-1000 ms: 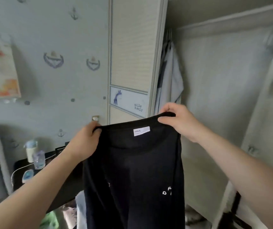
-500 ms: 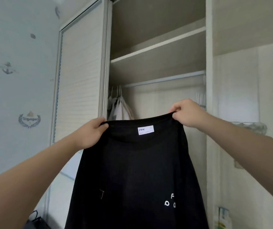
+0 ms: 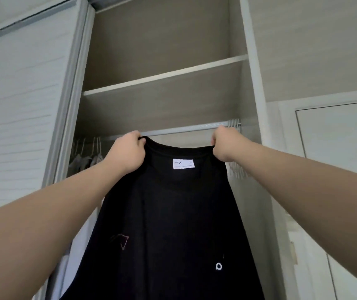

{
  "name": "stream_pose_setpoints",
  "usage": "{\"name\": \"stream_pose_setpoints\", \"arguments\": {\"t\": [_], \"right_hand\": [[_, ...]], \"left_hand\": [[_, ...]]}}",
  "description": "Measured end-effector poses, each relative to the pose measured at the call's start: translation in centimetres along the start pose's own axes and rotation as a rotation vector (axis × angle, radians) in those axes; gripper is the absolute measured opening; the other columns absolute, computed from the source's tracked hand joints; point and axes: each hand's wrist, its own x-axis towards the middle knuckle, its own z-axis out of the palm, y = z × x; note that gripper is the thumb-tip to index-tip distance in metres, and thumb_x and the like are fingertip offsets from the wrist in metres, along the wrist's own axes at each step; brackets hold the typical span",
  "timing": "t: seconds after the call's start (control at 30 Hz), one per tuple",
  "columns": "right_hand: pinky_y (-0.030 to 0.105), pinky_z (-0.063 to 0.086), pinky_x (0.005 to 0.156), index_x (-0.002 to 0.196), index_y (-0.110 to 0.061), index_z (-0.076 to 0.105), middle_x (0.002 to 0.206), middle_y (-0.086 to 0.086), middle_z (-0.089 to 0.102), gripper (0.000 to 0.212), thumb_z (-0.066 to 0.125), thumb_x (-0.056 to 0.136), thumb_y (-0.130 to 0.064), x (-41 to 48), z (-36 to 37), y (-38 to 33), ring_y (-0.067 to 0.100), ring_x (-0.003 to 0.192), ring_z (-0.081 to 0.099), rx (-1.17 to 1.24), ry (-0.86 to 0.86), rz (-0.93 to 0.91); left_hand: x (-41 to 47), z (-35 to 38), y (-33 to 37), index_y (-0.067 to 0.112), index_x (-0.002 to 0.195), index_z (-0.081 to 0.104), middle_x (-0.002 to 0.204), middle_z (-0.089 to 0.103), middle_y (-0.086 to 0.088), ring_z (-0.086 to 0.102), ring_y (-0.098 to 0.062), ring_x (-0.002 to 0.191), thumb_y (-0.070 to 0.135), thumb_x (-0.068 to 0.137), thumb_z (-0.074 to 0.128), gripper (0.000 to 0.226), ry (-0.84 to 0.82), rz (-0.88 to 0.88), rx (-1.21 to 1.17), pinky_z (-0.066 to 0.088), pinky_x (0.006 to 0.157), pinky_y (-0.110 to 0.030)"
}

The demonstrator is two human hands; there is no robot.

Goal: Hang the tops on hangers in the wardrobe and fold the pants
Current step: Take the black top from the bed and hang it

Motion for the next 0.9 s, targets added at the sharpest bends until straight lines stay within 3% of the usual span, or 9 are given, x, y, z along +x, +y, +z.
{"name": "stream_pose_setpoints", "arguments": {"t": [0.1,0.2,0.3,0.37,0.43,0.57,0.73,0.9], "right_hand": [[0.035,0.048,0.077,0.101,-0.013,0.057,0.112,0.009,0.056,0.02,0.05,0.086,-0.001,2.4,2.3,0.6,0.035,0.102,0.063,-0.3,0.04,0.008],[0.042,0.037,0.094,0.114,-0.02,0.061,0.125,0.009,0.056,0.032,0.051,0.085,-0.012,5.3,5.0,1.4,0.033,0.122,0.05,-0.513,0.042,-0.004],[0.05,0.023,0.108,0.111,-0.028,0.063,0.123,0.005,0.05,0.033,0.048,0.082,-0.019,7.6,6.9,1.9,0.03,0.125,0.038,-0.509,0.065,-0.048],[0.051,0.018,0.112,0.102,-0.03,0.063,0.119,0.002,0.049,0.027,0.047,0.082,-0.02,8.6,7.5,2.3,0.029,0.123,0.038,-0.507,0.178,-0.085],[0.05,0.021,0.111,0.107,-0.027,0.061,0.12,0.004,0.048,0.027,0.049,0.083,-0.022,9.5,7.8,2.9,0.031,0.122,0.039,-0.616,0.266,-0.056],[0.046,0.028,0.106,0.129,-0.021,0.049,0.135,0.01,0.046,0.04,0.05,0.089,-0.02,10.8,8.5,4.3,0.032,0.126,0.04,-0.815,0.264,0.123],[0.04,0.036,0.099,0.132,-0.018,0.051,0.133,0.009,0.055,0.036,0.043,0.097,-0.014,12.0,9.0,5.5,0.032,0.124,0.051,-0.906,0.298,0.202],[0.036,0.043,0.087,0.124,-0.012,0.064,0.126,0.013,0.063,0.034,0.045,0.096,-0.006,12.5,8.8,5.8,0.036,0.118,0.06,-0.861,0.271,0.204]], "left_hand": [[3.3,3.2,-0.6,0.012,0.073,0.041,0.076,0.049,-0.006,0.048,-0.032,0.083,0.021,0.106,0.042,0.035,-0.02,0.055,-0.024,0.031,0.071,-0.035],[6.4,5.9,-1.3,0.008,0.079,0.047,0.079,0.052,-0.007,0.049,-0.032,0.084,0.021,0.106,0.042,0.03,-0.026,0.107,-0.071,0.032,0.071,-0.034],[8.6,8.4,-2.2,0.003,0.096,0.058,0.09,0.059,-0.012,0.051,-0.032,0.087,0.02,0.106,0.043,0.025,-0.057,0.17,-0.092,0.035,0.073,-0.033],[9.6,9.9,-2.8,0.002,0.098,0.06,0.094,0.061,-0.014,0.054,-0.033,0.089,0.02,0.106,0.044,0.025,-0.1,0.198,-0.104,0.035,0.072,-0.033],[10.1,11.6,-3.1,0.002,0.095,0.059,0.095,0.061,-0.016,0.056,-0.035,0.091,0.021,0.106,0.044,0.026,-0.134,0.232,-0.104,0.034,0.071,-0.033],[10.4,14.6,-3.6,0.011,0.079,0.051,0.086,0.059,-0.014,0.059,-0.038,0.092,0.022,0.105,0.044,0.029,-0.203,0.295,-0.112,0.034,0.069,-0.033],[11.2,16.0,-5.3,0.012,0.081,0.052,0.091,0.063,-0.016,0.06,-0.039,0.092,0.022,0.104,0.044,0.026,-0.221,0.309,-0.104,0.04,0.072,-0.035],[11.8,16.2,-7.2,0.015,0.076,0.049,0.1,0.067,-0.022,0.061,-0.04,0.096,0.022,0.104,0.046,0.028,-0.212,0.286,-0.081,0.036,0.071,-0.033]]}}
